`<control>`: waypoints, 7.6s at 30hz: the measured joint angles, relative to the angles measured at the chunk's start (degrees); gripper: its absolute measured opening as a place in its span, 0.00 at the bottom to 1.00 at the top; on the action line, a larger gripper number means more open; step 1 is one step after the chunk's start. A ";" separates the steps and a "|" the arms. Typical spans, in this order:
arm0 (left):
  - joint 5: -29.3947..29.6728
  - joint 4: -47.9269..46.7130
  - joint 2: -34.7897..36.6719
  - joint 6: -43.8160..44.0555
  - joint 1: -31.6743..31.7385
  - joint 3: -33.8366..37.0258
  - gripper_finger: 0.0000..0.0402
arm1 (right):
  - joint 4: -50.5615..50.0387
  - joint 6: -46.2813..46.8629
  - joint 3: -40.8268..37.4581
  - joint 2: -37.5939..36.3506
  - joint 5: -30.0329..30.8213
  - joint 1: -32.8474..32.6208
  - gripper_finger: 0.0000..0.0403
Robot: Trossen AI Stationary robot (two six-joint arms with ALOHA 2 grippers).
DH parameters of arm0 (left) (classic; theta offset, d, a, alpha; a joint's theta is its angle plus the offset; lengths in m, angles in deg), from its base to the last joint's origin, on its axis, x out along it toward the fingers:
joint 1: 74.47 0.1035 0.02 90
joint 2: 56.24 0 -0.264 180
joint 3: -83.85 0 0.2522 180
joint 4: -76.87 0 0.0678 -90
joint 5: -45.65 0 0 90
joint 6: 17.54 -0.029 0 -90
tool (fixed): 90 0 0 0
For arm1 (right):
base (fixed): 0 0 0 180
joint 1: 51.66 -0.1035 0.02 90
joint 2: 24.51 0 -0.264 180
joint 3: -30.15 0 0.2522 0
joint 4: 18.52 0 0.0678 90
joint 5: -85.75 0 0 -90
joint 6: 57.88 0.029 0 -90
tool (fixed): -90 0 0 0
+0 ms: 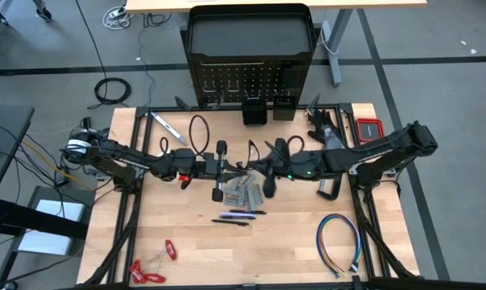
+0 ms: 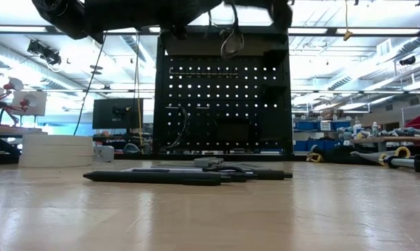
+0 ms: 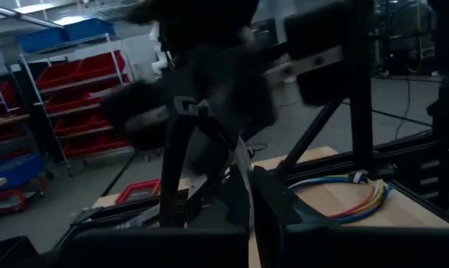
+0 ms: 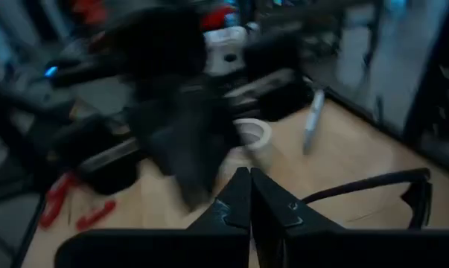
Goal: Hang tools onto peg board
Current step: Hang the black safety glasses on the peg board
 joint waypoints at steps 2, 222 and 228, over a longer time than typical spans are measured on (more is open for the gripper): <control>-1.34 -0.70 0.44 -0.24 0.37 0.00 0.01 | 0.31 -3.07 0.00 -0.72 0.89 -1.54 0.07; 27.97 -57.36 29.31 -1.75 3.53 0.28 0.26 | 47.13 31.69 15.72 42.02 -34.38 50.23 0.39; 27.99 -57.43 29.32 -1.60 3.53 0.28 0.26 | 46.51 28.53 15.64 41.44 -38.11 50.70 0.47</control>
